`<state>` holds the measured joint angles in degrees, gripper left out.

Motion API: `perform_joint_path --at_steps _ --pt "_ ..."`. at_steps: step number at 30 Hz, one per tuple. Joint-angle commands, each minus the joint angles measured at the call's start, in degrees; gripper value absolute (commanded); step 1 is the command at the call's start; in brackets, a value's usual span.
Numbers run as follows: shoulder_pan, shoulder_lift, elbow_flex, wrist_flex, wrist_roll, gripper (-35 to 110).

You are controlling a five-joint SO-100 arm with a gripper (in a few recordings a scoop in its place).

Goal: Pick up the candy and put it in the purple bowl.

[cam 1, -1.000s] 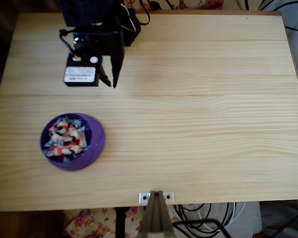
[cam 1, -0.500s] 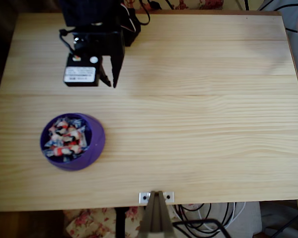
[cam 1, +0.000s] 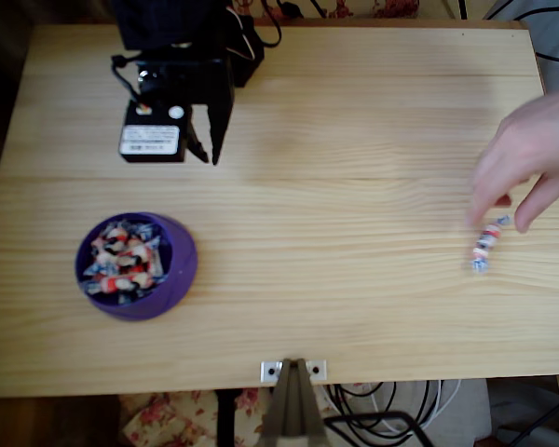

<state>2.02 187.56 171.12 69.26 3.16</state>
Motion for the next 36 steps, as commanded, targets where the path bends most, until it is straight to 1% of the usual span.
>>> perform_joint_path --at_steps 1,33,36 --pt "0.7 1.4 -0.9 -0.4 0.4 3" --pt "0.9 1.4 -0.9 -0.4 0.4 3" --pt "3.5 1.4 -0.9 -0.4 3.0 3"
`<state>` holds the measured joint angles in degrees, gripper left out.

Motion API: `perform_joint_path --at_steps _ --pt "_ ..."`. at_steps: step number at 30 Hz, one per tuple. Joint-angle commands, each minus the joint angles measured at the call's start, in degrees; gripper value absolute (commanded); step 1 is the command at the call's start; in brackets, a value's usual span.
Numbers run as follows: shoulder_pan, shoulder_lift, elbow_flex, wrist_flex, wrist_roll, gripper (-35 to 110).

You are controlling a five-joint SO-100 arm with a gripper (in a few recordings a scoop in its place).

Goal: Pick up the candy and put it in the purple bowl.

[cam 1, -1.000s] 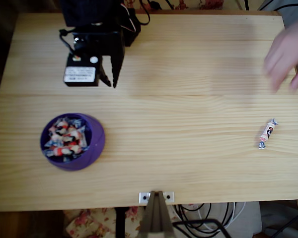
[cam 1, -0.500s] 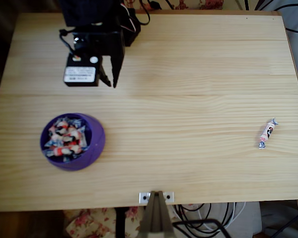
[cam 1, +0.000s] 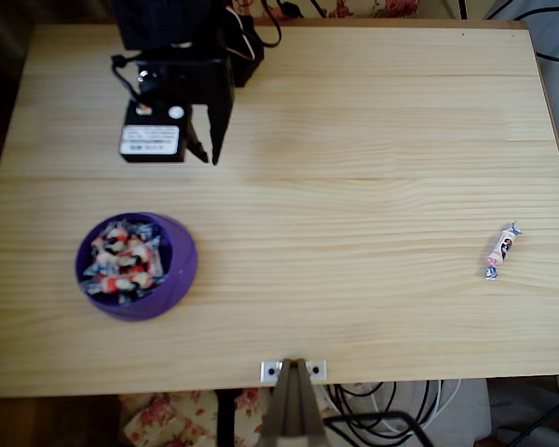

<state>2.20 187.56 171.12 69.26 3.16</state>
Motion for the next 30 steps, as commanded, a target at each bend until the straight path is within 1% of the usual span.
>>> perform_joint_path --at_steps 1,5,30 --pt "5.1 1.4 -0.8 -0.4 4.7 3" --pt "9.2 1.4 -0.7 -0.1 8.4 3" --pt "9.4 1.4 -0.7 -0.1 8.5 3"
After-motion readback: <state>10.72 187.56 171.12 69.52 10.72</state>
